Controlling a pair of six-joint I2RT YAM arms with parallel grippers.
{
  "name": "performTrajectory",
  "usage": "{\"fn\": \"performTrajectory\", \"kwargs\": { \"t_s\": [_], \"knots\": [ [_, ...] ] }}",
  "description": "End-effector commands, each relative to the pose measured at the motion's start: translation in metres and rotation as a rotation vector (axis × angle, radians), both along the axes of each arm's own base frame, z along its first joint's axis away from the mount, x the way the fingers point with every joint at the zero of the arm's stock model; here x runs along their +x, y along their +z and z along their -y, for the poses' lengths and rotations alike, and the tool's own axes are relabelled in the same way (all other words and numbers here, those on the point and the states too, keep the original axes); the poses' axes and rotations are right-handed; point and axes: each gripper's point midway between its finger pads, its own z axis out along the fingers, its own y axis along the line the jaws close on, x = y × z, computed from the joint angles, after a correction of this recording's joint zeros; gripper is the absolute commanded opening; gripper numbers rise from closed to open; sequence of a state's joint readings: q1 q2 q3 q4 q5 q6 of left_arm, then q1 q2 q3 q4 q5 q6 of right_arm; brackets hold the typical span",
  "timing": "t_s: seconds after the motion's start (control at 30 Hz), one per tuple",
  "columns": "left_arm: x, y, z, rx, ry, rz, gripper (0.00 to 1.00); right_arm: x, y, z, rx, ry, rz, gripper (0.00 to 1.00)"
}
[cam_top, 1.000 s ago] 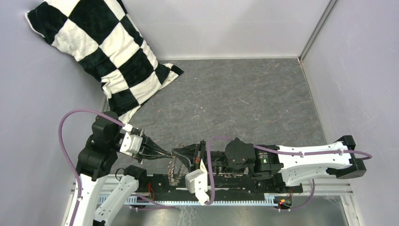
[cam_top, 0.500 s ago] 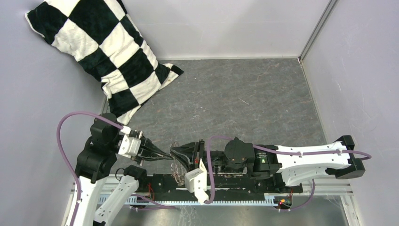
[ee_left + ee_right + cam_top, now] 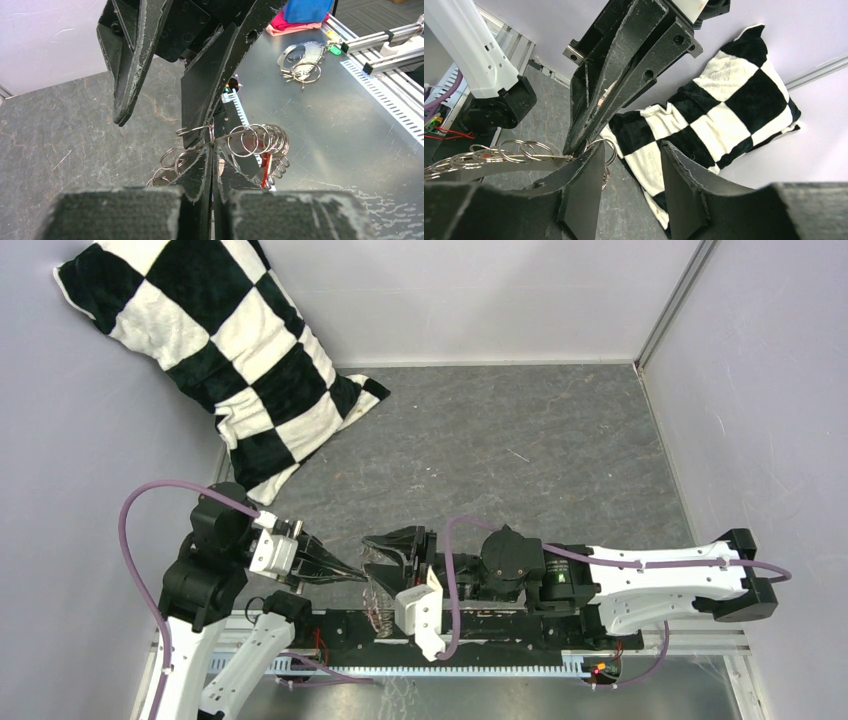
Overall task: Put the keys on the keyring
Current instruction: Insert the key onto the keyring.
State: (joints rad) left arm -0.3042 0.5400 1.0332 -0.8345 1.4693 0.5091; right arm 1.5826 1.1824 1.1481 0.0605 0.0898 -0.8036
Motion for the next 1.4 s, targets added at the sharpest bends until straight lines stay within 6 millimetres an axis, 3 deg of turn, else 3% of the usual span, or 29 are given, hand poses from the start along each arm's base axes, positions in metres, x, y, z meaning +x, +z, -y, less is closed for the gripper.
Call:
{"fn": "performTrajectory", "kwargs": {
  "t_s": [0.0,0.4,0.8,1.13,1.37],
  "knots": [
    [-0.005,0.006,0.000,-0.025,-0.030,0.052,0.02,0.000,0.040,0.013,0.082,0.022,-0.038,0.51],
    [-0.007,0.007,-0.001,-0.031,-0.039,0.061,0.02,-0.001,0.037,0.002,-0.033,0.100,-0.035,0.50],
    [-0.007,0.007,-0.001,-0.032,-0.043,0.060,0.02,0.011,0.034,-0.009,-0.075,0.123,-0.025,0.45],
    [-0.007,0.006,-0.001,-0.029,-0.034,0.061,0.02,0.002,0.020,-0.018,-0.139,0.190,-0.012,0.45],
    [-0.006,0.007,-0.001,-0.031,-0.039,0.062,0.02,-0.004,0.022,-0.011,-0.165,0.223,-0.002,0.48]
  ]
}}
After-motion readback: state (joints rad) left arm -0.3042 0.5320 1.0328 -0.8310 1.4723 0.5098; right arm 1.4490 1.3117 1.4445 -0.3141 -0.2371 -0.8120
